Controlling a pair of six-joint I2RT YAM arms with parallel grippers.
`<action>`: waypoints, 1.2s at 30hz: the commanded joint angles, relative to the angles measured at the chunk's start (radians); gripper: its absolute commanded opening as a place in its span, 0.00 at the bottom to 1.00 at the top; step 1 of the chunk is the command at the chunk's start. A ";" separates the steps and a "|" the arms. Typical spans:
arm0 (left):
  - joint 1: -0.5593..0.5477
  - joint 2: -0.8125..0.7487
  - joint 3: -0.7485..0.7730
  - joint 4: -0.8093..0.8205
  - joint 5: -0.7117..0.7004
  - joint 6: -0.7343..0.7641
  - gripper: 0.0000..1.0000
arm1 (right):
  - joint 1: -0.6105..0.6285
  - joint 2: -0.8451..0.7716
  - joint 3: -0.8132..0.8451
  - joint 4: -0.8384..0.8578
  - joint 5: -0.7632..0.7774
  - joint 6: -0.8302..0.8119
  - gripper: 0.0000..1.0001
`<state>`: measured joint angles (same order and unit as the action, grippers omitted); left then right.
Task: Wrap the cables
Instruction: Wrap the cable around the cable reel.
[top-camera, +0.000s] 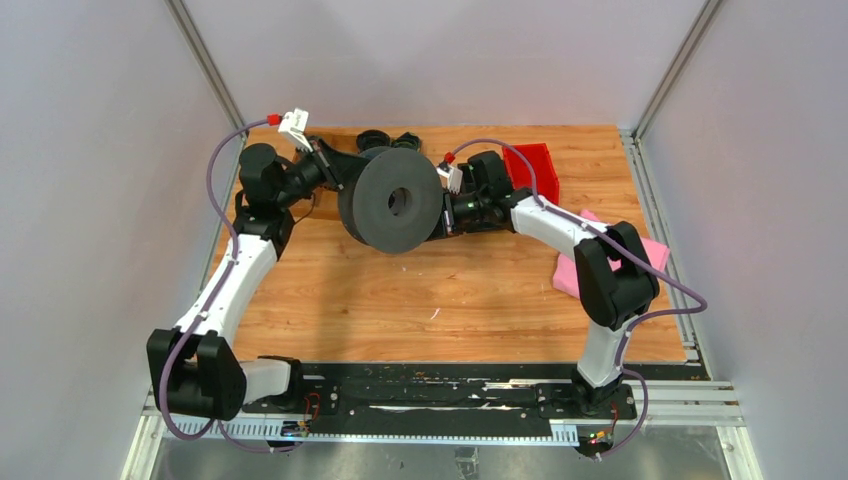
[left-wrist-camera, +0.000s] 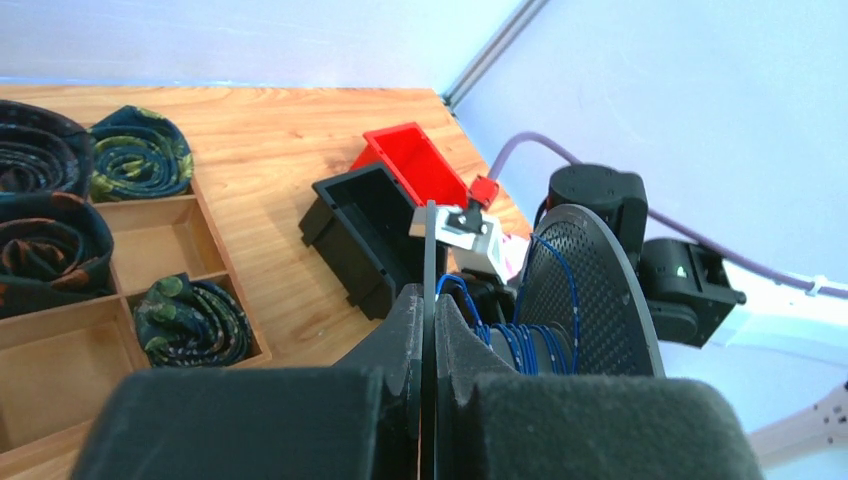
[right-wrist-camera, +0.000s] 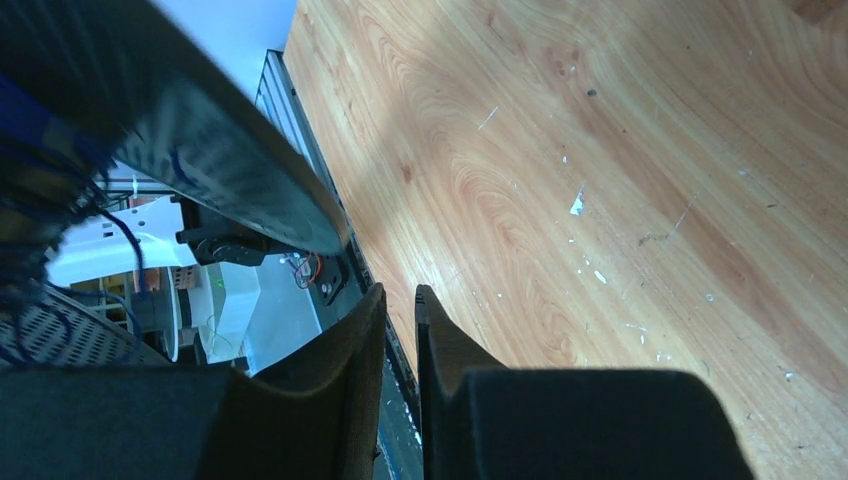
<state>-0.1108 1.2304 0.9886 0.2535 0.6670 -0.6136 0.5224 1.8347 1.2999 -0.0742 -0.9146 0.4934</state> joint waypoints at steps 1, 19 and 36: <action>0.034 0.000 -0.005 0.122 -0.028 -0.108 0.00 | 0.005 -0.006 -0.032 0.039 -0.039 0.020 0.17; 0.039 -0.017 -0.042 0.177 0.000 -0.017 0.00 | -0.112 -0.077 -0.061 0.032 -0.004 -0.051 0.26; 0.037 -0.022 0.031 -0.203 0.286 0.659 0.00 | -0.228 -0.233 0.051 -0.156 0.139 -0.371 0.46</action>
<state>-0.0788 1.2385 0.9527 0.1291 0.8558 -0.1059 0.2981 1.6371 1.3022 -0.2016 -0.7853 0.1947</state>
